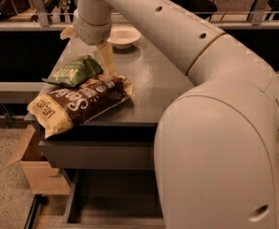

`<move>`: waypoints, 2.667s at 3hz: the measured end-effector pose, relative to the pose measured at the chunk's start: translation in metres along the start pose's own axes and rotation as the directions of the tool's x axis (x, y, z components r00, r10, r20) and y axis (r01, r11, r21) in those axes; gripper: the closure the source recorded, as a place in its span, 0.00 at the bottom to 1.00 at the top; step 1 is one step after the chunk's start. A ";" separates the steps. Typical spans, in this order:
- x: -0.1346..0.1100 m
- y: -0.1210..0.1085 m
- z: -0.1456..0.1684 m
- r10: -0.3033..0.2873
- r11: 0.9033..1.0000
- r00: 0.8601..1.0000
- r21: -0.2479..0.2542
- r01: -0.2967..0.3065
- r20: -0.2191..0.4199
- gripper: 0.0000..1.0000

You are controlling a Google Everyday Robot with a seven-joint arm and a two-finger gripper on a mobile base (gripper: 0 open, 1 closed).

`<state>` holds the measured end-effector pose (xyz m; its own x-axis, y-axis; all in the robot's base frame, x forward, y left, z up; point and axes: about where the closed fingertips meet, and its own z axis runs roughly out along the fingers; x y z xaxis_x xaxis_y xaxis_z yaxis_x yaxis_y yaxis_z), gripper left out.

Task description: Place green jalapeno chip bag into middle drawer

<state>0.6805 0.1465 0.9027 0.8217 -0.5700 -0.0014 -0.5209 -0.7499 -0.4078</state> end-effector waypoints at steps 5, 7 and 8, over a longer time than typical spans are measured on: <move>-0.015 -0.038 -0.013 -0.098 0.994 0.995 0.058 0.098 -0.004 0.00; -0.016 -0.051 0.020 -0.108 0.994 0.994 0.026 0.108 0.013 0.19; -0.017 -0.051 0.033 -0.101 0.995 0.994 0.017 0.101 0.034 0.50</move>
Offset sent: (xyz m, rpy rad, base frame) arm -0.0079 -0.0003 0.0426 0.0503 -0.0537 0.0474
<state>0.7007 0.2051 0.8937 0.8776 -0.4794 0.0087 -0.4316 -0.7978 -0.4210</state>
